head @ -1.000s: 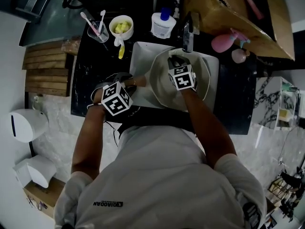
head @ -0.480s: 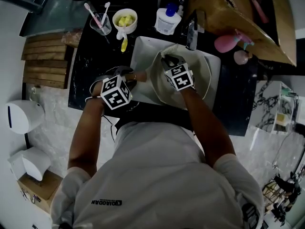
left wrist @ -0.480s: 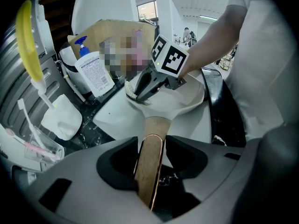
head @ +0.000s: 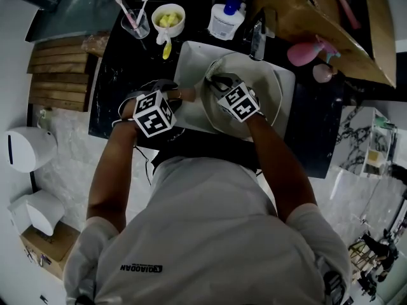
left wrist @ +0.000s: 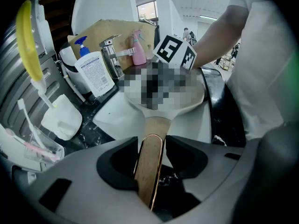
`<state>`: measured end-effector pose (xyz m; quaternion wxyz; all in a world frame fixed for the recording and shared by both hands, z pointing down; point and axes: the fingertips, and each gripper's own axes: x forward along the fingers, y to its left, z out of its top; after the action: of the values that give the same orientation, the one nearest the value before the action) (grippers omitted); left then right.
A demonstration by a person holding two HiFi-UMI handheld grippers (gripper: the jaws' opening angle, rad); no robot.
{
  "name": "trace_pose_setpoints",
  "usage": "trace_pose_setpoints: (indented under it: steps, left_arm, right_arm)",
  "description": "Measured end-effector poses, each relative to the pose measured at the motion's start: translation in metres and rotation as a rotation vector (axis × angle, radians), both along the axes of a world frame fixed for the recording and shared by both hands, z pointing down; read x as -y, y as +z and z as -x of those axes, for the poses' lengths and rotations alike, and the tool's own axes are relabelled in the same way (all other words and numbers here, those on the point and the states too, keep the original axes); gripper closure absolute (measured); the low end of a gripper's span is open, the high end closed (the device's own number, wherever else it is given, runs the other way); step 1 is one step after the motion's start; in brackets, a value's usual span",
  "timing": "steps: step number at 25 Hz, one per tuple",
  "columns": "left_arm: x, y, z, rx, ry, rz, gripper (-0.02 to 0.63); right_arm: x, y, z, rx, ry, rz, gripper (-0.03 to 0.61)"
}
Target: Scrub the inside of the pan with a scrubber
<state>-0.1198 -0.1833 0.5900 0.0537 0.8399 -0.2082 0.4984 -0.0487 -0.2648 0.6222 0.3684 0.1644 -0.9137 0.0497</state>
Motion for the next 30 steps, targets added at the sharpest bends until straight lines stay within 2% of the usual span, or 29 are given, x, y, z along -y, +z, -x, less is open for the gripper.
trace_pose_setpoints:
  steps: [5,14,26,30]
  left_arm:
    - [0.0,0.0,0.0,0.0,0.001,0.002,0.419]
    - [0.0,0.001,0.0,0.001,-0.001,0.007,0.419]
    - [0.0,0.001,0.001,0.003,-0.005,0.013,0.419]
    - [-0.001,0.001,0.0,0.004,-0.008,0.017,0.419]
  right_arm:
    - [-0.018,-0.002,0.001,-0.018,-0.098,0.028,0.491]
    - [-0.067,0.003,-0.004,-0.111,-0.378,0.071,0.491]
    - [-0.106,0.009,-0.027,-0.147,-0.547,0.189,0.492]
    - [-0.121,0.007,-0.042,-0.225,-0.614,0.232,0.494]
